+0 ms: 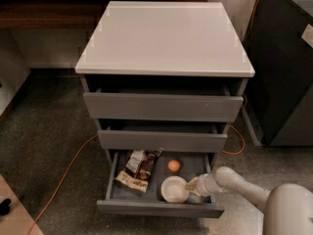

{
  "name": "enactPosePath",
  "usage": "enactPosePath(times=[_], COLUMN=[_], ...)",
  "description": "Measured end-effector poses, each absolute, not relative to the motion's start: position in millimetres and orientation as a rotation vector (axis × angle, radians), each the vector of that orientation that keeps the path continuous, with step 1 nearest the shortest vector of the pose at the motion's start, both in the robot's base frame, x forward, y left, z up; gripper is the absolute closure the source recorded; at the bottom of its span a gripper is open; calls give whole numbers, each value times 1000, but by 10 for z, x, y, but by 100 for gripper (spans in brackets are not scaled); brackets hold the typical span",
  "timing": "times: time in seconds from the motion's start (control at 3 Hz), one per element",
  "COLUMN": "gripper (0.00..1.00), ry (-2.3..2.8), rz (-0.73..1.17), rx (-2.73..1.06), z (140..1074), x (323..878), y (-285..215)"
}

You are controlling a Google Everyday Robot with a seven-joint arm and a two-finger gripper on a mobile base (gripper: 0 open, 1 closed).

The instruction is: Pick orange from bottom drawer and place on counter

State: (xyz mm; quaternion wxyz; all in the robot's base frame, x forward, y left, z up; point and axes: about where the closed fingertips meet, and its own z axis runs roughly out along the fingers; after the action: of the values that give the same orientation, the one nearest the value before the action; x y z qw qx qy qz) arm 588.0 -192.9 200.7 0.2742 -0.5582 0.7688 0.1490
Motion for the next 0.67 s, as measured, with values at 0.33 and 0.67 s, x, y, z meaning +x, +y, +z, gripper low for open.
enactPosePath(times=[0.33, 0.67], gripper=[100, 100], ry=[2078, 2081], rz=[400, 424], rx=[-1533, -1562], z=[1913, 1847], x=[5752, 5564], y=[-1911, -1881])
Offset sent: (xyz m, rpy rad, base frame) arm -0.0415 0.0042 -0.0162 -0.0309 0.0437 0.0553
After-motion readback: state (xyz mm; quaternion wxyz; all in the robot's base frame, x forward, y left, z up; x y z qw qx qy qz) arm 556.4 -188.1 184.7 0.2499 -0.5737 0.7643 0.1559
